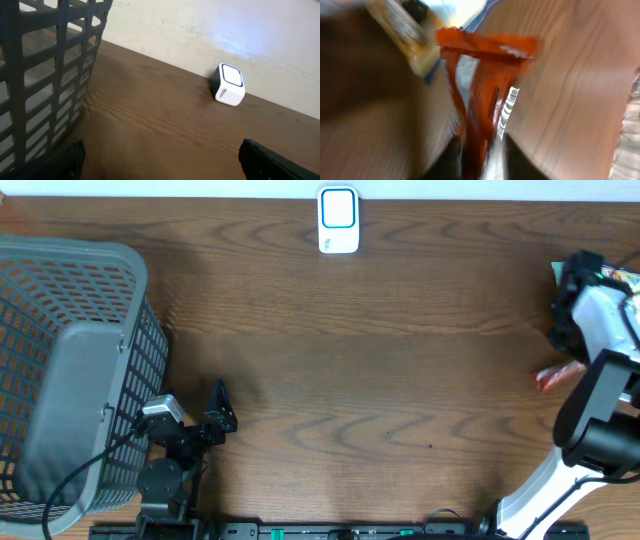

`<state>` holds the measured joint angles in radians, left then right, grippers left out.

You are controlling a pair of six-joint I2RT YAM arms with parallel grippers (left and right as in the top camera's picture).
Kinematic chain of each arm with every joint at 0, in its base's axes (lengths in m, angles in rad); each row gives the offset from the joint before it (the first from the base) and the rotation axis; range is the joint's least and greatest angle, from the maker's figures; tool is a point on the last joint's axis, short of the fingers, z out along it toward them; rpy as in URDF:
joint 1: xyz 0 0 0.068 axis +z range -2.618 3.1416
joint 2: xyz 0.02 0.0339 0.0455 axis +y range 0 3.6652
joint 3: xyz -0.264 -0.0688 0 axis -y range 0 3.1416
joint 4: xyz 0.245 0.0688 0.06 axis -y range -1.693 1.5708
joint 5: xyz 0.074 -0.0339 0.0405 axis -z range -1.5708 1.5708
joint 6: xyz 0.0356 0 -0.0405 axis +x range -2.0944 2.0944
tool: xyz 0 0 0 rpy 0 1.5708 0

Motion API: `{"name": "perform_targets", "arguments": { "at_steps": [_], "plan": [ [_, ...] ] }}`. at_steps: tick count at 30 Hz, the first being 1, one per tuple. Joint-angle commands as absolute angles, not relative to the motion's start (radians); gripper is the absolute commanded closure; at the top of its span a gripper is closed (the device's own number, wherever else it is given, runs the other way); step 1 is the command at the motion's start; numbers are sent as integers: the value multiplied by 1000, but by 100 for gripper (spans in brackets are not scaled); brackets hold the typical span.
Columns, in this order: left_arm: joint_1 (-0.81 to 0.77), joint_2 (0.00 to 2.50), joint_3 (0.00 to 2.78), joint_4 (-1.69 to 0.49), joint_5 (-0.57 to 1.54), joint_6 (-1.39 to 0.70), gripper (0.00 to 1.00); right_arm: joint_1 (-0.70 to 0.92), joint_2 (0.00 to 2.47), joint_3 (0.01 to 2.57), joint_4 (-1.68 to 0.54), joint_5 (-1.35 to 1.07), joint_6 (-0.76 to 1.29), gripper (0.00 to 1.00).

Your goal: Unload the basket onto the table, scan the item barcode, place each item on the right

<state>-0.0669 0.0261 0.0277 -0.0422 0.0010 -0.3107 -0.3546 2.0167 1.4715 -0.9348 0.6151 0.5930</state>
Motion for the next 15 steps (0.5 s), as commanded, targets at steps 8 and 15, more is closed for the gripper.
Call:
{"name": "perform_targets", "arguments": {
  "at_steps": [8, 15],
  "plan": [
    [-63, 23, 4, -73, -9, -312, 2, -450, 1819, 1539, -957, 100, 368, 1],
    [-63, 23, 4, -73, -9, -312, 2, -450, 1474, 1539, -1014, -412, 87, 1]
  ]
}}
